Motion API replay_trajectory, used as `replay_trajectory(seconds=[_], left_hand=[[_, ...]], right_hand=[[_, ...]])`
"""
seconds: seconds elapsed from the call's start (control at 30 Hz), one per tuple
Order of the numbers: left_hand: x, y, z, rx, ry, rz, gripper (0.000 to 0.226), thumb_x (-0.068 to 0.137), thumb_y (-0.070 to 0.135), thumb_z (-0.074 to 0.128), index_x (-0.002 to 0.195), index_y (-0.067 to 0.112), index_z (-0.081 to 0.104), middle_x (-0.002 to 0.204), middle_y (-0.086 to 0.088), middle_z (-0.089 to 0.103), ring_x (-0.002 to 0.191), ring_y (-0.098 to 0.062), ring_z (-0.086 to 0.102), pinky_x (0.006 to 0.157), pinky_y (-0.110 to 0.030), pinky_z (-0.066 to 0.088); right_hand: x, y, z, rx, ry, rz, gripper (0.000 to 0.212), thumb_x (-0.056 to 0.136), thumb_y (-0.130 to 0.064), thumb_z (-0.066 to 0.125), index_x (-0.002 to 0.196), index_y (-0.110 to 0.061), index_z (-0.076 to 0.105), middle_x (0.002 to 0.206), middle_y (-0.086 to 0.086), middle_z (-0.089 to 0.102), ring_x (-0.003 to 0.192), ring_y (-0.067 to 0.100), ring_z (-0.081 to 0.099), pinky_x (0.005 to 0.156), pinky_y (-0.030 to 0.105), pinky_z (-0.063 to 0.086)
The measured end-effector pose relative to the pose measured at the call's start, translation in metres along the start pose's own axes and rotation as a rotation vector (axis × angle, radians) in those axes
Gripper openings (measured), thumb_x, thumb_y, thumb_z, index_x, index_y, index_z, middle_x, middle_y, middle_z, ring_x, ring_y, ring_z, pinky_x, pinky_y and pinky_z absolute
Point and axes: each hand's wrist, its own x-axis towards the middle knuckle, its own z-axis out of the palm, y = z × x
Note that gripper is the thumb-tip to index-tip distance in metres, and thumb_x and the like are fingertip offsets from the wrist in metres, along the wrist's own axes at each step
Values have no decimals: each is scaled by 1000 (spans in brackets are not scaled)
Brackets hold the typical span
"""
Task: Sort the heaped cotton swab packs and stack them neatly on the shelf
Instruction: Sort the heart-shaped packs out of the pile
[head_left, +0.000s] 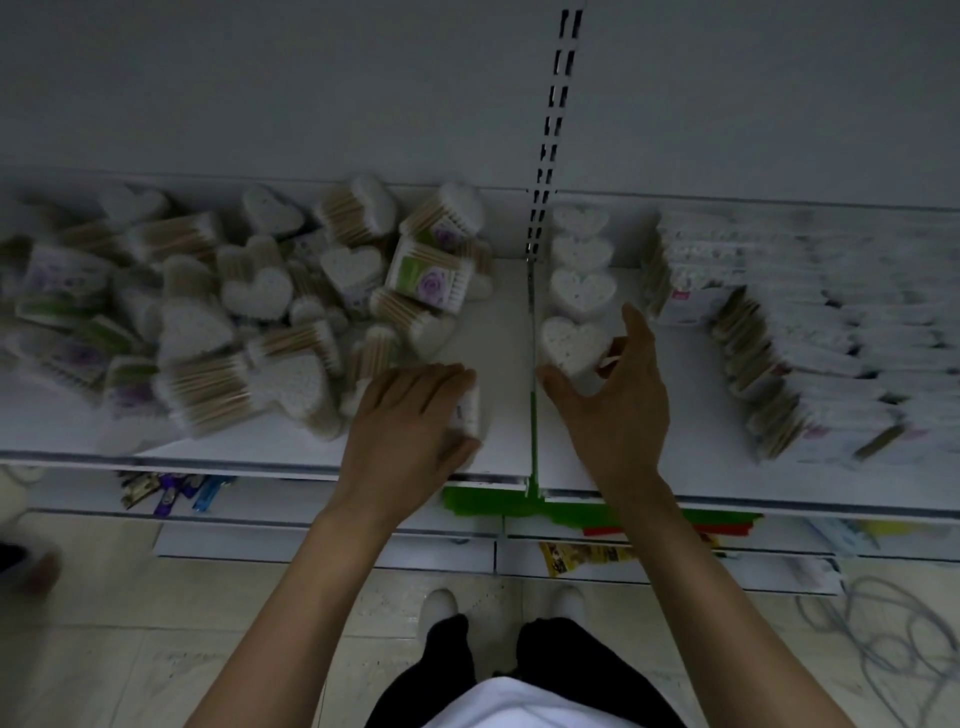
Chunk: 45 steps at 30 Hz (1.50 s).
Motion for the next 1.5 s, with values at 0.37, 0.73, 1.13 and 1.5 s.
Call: replay_trajectory(seconds=[0.37,0.73,1.13,1.5], left_hand=[[16,37,-20,-430,135,-206,60,77,48,67,127,17,54,122,3,60,110,-11,52,93,-22,39],[11,114,13,-939,95,-571,57,64,46,74,111,51,41,121,22,52,108,2,55,86,-12,45],[7,114,34,-862,117,-592,60,75,24,80,115,43,40,113,17,55,86,1,59,67,-12,49],[22,101,41,-774,38,-619,80,77,26,80,145,15,37,135,5,46,100,4,56,79,-2,42]], right_hand=[[11,4,-9,33,-53,17,103,69,-51,78,149,-19,21,139,8,38,124,24,45,95,44,47],[-48,-6,-56,374,-343,103,54,79,-26,76,122,-42,48,116,-27,56,104,-5,56,86,11,47],[-27,25,-62,313,-542,125,50,89,-14,64,133,-30,46,132,-13,54,120,-2,51,104,19,40],[-24,27,-44,229,-468,28,44,96,-17,52,137,-28,38,125,-23,46,113,-8,45,98,5,31]])
